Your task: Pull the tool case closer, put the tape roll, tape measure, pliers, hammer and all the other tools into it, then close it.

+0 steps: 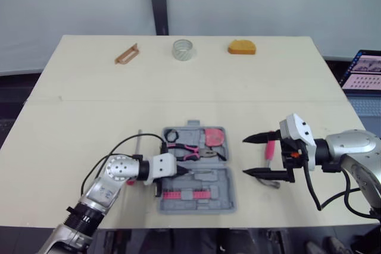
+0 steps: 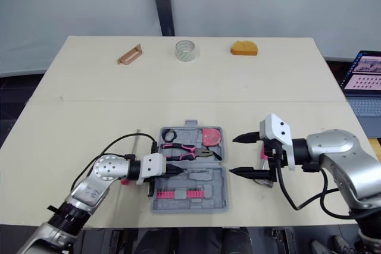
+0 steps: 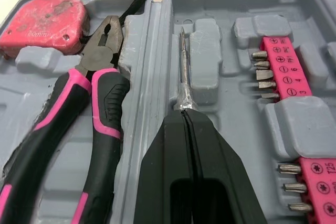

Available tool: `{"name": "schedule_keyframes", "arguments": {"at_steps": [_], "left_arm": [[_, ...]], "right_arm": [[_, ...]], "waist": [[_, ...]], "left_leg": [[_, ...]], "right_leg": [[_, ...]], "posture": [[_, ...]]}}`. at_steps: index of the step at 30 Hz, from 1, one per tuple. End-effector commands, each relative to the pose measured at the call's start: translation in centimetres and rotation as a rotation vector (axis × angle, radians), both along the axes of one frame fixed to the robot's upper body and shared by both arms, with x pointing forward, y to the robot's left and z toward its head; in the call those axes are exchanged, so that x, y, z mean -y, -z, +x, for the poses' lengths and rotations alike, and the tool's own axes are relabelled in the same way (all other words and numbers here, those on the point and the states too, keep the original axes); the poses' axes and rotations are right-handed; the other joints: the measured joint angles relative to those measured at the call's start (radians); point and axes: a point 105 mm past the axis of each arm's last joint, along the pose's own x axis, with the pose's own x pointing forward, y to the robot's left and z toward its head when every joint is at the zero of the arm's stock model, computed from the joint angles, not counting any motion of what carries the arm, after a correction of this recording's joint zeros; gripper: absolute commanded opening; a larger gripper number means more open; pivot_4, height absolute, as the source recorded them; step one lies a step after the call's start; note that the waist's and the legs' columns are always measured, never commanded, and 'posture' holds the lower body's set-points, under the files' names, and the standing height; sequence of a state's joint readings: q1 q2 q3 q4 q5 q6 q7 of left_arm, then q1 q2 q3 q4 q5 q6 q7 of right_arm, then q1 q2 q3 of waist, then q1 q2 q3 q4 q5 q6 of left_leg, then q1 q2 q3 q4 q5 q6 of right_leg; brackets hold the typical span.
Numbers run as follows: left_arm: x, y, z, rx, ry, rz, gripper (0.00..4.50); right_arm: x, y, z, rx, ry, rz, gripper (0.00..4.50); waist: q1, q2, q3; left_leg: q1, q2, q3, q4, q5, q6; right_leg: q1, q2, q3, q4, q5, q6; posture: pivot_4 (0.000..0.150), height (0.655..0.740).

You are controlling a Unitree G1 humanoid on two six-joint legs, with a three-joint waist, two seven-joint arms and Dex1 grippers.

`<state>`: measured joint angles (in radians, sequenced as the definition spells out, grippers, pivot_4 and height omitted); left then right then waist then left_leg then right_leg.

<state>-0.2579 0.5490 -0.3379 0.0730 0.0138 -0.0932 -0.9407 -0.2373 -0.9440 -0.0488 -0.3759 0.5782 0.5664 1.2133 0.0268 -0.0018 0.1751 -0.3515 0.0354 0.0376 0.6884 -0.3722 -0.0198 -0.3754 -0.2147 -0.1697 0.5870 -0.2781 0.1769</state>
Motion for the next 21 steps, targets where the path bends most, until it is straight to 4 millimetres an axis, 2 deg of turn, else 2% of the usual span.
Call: {"name": "schedule_keyframes", "arguments": {"at_steps": [1, 9, 12, 16, 19, 21], "left_arm": [[-1.8, 4.4, -1.1, -0.103, -0.026, 0.169, 0.04], [-2.7, 6.1, -1.5, -0.092, 0.014, 0.286, 0.04], [-2.0, 5.4, -1.3, -0.124, -0.021, 0.205, 0.04], [-1.1, 0.9, -0.5, -0.217, -0.096, -0.028, 0.04], [-1.8, -2.9, 0.1, -0.256, -0.147, -0.153, 0.79], [-2.6, -5.3, 0.2, -0.277, -0.171, -0.214, 1.72]], "right_arm": [[0.1, -0.9, 0.1, 0.044, -0.004, 0.006, 4.50], [0.2, -0.9, 0.1, 0.044, -0.001, 0.002, 4.50], [0.3, -1.0, 0.1, 0.043, 0.002, 0.006, 4.50], [0.5, -1.1, 0.2, 0.030, 0.022, 0.039, 4.50], [0.9, -1.0, 0.4, 0.008, 0.047, 0.064, 4.50], [1.5, -1.2, 0.8, -0.008, 0.084, 0.099, 4.50]], "waist": [[0.001, 0.000, -0.002], [0.001, 0.007, -0.015], [0.001, 0.009, -0.018], [-0.003, 0.009, -0.018], [-0.004, 0.008, -0.016], [-0.004, 0.008, -0.014]], "left_leg": [[0.000, 0.000, 0.000, 0.000, 0.000, 0.000], [0.001, 0.000, 0.000, 0.000, 0.000, 0.000], [0.002, 0.000, 0.000, -0.001, 0.000, 0.000], [0.001, 0.000, 0.000, -0.001, 0.000, 0.000], [0.001, 0.000, 0.000, -0.002, 0.000, 0.000], [0.000, 0.000, 0.000, -0.002, 0.000, 0.000]], "right_leg": [[0.000, 0.000, 0.000, 0.000, 0.000, 0.000], [0.002, 0.000, 0.000, -0.001, 0.000, 0.000], [0.002, 0.000, 0.000, -0.001, 0.000, 0.000], [0.002, 0.000, 0.000, -0.001, 0.000, 0.000], [0.000, 0.000, 0.000, -0.001, 0.000, 0.000], [0.000, 0.000, 0.000, -0.001, 0.000, 0.000]], "posture": [[0.150, 0.7400], [0.150, 0.7400], [0.150, 0.7400], [0.150, 0.7400], [0.150, 0.7400], [0.150, 0.7400]]}}
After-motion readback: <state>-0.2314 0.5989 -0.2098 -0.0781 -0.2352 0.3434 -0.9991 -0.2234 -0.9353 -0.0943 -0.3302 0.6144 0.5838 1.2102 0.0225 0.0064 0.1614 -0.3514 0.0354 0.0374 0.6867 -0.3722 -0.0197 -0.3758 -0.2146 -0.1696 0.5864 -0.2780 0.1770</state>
